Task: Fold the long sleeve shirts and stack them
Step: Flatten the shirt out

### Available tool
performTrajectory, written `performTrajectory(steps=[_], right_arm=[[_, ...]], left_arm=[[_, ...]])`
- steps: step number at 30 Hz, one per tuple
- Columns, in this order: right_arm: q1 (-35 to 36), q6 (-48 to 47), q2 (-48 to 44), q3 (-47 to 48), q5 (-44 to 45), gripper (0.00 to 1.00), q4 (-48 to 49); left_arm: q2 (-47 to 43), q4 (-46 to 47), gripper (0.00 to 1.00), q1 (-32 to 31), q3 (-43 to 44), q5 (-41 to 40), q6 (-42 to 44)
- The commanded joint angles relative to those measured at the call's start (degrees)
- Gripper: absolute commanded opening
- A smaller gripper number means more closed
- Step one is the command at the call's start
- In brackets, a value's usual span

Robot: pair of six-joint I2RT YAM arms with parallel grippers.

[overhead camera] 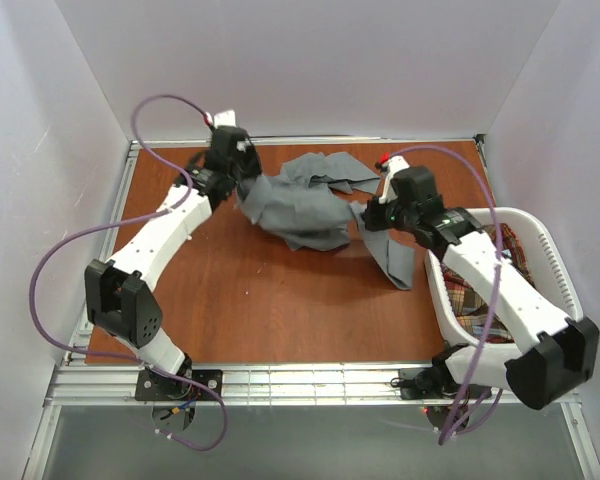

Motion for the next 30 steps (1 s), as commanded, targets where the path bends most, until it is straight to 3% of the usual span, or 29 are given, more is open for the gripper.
performTrajectory(steps=[1,4,7,8,9,11,13,17,22,24,28,30], right_arm=[[1.3,-4.4,-5.5,7.5,-1.9,0.01,-4.7],[5.9,-4.7,-7.1,10.0,-7.8,0.01,-5.2],[16.8,-3.0,-5.7,9.3,-8.7,0.01,-5.2],[23.4,-2.4,-4.6,8.9,-8.6,0.01,-5.2],[26.8,-1.9,-1.8,7.6,-8.6,0.01,-4.6],[36.1,0.2,1.7,6.1,-5.1,0.01,-2.9],[41.0,1.2,8.0,5.2,-3.9,0.01,-0.6],[48.7,1.6,19.2,10.3,-6.2,0.30,-0.6],[48.9,1.8,21.9,12.5,-0.9,0.48,-2.6],[45.0,4.0,19.2,9.2,3.1,0.49,-3.9],[31.0,7.4,11.5,-2.0,5.3,0.50,-3.7],[22.2,7.5,8.4,-6.9,6.1,0.55,-2.8]], left_arm=[[-1.4,2.5,0.00,4.0,9.8,8.4,1.9],[-6.4,3.3,0.00,6.7,10.7,7.7,1.5],[-13.5,5.6,0.00,10.5,-1.4,4.2,-2.4],[-18.7,6.1,0.00,12.5,-9.2,3.2,-3.7],[-21.6,6.3,0.01,13.1,-13.9,-1.2,-6.7],[-28.8,6.3,0.06,15.5,-21.6,-4.5,-9.2],[-32.5,5.5,0.10,17.7,-31.5,-6.7,-12.3],[-39.8,3.5,0.22,28.1,-39.9,-7.6,-13.8],[-40.3,1.8,0.54,32.5,-35.6,-3.3,-9.6],[-39.0,2.0,0.63,32.5,-33.7,5.0,-5.2],[-35.6,2.6,0.72,32.4,-32.8,23.3,-1.9],[-34.2,4.1,0.75,31.6,-34.5,32.2,-2.5]])
